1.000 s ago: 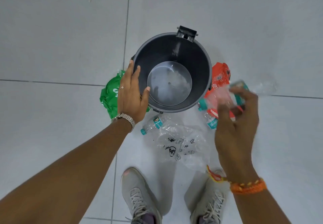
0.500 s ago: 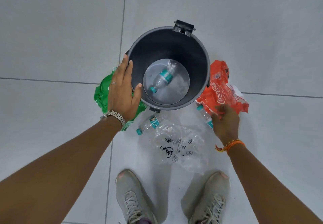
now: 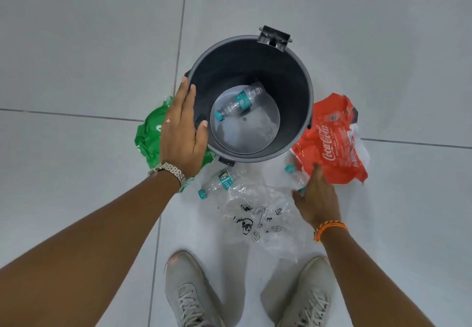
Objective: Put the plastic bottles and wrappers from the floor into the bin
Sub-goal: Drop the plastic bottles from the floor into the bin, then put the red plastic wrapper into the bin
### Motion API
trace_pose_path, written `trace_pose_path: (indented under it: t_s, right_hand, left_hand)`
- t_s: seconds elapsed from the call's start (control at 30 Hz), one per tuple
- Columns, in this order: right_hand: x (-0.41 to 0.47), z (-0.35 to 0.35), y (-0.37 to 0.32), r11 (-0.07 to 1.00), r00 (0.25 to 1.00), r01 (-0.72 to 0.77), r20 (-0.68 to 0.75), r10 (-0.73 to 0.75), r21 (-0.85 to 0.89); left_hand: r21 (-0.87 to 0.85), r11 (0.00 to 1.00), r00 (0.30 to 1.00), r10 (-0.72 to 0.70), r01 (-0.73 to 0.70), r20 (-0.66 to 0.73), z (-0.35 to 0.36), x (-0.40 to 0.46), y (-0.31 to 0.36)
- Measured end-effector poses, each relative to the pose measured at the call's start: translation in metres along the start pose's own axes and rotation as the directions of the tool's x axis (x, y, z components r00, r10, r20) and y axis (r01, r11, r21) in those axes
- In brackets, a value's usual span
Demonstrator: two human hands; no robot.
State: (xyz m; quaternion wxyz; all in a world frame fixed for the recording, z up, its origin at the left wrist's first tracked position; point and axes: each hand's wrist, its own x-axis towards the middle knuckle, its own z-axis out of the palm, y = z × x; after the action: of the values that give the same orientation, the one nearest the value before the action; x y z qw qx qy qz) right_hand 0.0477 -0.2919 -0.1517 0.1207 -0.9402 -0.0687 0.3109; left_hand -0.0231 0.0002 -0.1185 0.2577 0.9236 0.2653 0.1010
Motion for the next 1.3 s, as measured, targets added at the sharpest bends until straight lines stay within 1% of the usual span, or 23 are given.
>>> trace_pose_path:
  t_s: [0.07,0.17,0.27,0.3,0.37,0.43,0.47,0.5,0.53,0.57,0.6,0.63,0.67,0.73,0.8,0.9,0.97,1.07,1.13,1.2,1.23,1.27,1.3]
  right_hand:
    - [-0.019,-0.031,-0.015,0.97,0.969,-0.092,-0.202,0.139,0.226]
    - [-0.05,-0.098,-0.048,0.817,0.883,0.029,-0.397,0.25,0.577]
    - [-0.074,-0.147,-0.097,0.629,0.89,0.198,-0.406,0.205,0.752]
    - [-0.073,-0.154,-0.108,0.611,0.907,0.215,-0.388,0.165,0.762]
    - [-0.062,-0.158,-0.121,0.675,0.912,0.253,-0.403,0.072,0.693]
    - [-0.037,-0.151,-0.11,0.775,0.863,0.276,-0.502,0.061,0.568]
    - [-0.019,-0.144,-0.097,0.837,0.836,0.25,-0.544,0.067,0.487]
    - [-0.002,-0.133,-0.082,0.913,0.848,0.196,-0.529,0.025,0.357]
    - [0.017,-0.118,-0.067,0.981,0.911,0.115,-0.41,-0.041,0.158]
    - [0.032,-0.099,-0.051,0.996,0.979,0.048,-0.192,-0.061,-0.073]
    - [0.043,-0.079,-0.039,0.963,0.999,0.035,0.033,-0.027,-0.266]
    - [0.051,-0.062,-0.028,0.922,0.978,0.049,0.206,0.034,-0.384]
    - [0.056,-0.045,-0.02,0.893,0.946,0.06,0.312,0.092,-0.446]
    - [0.058,-0.027,-0.01,0.879,0.928,0.054,0.35,0.131,-0.473]
    - [0.054,-0.022,-0.006,0.919,0.963,0.007,0.251,0.101,-0.395]
    - [0.033,-0.038,-0.017,0.979,0.99,-0.095,-0.118,0.075,-0.178]
    - [0.004,-0.066,-0.032,0.999,0.907,-0.052,-0.418,0.043,-0.01]
    - [-0.05,-0.123,-0.063,0.935,0.653,0.295,-0.756,-0.048,0.196]
    - [-0.078,-0.146,-0.093,0.75,0.575,0.577,-0.813,-0.092,0.324]
    - [-0.086,-0.151,-0.127,0.568,0.595,0.722,-0.774,-0.219,0.394]
    - [-0.083,-0.148,-0.143,0.543,0.622,0.734,-0.724,-0.298,0.408]
    - [-0.073,-0.143,-0.157,0.584,0.657,0.717,-0.648,-0.385,0.38]
    - [-0.058,-0.137,-0.168,0.684,0.702,0.672,-0.539,-0.466,0.283]
  left_hand:
    - [0.005,1.0,1.0,0.009,-0.009,0.01,-0.002,0.0,0.0]
    - [0.035,0.999,0.999,0.02,-0.021,0.037,-0.004,0.001,0.001]
    - [0.063,0.998,0.998,0.013,-0.017,0.065,-0.007,0.002,0.001]
    - [0.067,0.998,0.997,0.014,-0.019,0.073,-0.007,0.001,0.001]
    - [0.066,0.998,0.997,0.019,-0.024,0.08,-0.008,0.001,0.0]
    - [0.064,0.997,0.997,0.027,-0.031,0.075,-0.008,0.0,-0.002]
    - [0.057,0.998,0.997,0.032,-0.036,0.071,-0.008,0.001,-0.002]
    - [0.054,0.998,0.997,0.035,-0.038,0.066,-0.006,0.0,-0.003]
    - [0.05,0.998,0.998,0.036,-0.039,0.057,-0.005,0.0,-0.003]
    - [0.046,0.998,0.998,0.036,-0.038,0.049,-0.003,-0.001,-0.004]
    - [0.042,0.999,0.999,0.032,-0.034,0.041,-0.002,0.0,-0.005]
    - [0.038,0.999,0.999,0.03,-0.031,0.03,-0.001,0.001,-0.005]
    - [0.037,0.999,0.999,0.03,-0.031,0.02,0.0,0.001,-0.006]
    - [0.035,0.999,0.999,0.031,-0.031,0.005,0.0,0.0,-0.006]
    - [0.033,0.999,0.999,0.033,-0.033,0.002,0.001,0.0,-0.005]
    - [0.025,0.999,0.999,0.03,-0.03,0.012,0.0,0.0,-0.003]
    - [0.02,0.999,0.999,0.028,-0.029,0.026,-0.003,0.0,-0.001]
    - [0.035,0.999,0.999,0.022,-0.024,0.039,-0.006,0.0,0.001]
    - [0.039,0.999,0.999,0.017,-0.019,0.049,-0.007,0.001,0.002]
    - [0.039,0.999,0.998,0.017,-0.02,0.053,-0.008,0.002,0.002]
    - [0.035,0.999,0.998,0.022,-0.024,0.055,-0.009,0.001,0.003]
    - [0.027,0.999,0.998,0.028,-0.03,0.056,-0.009,0.001,0.002]
    - [0.017,0.999,0.998,0.032,-0.033,0.057,-0.009,0.001,0.002]
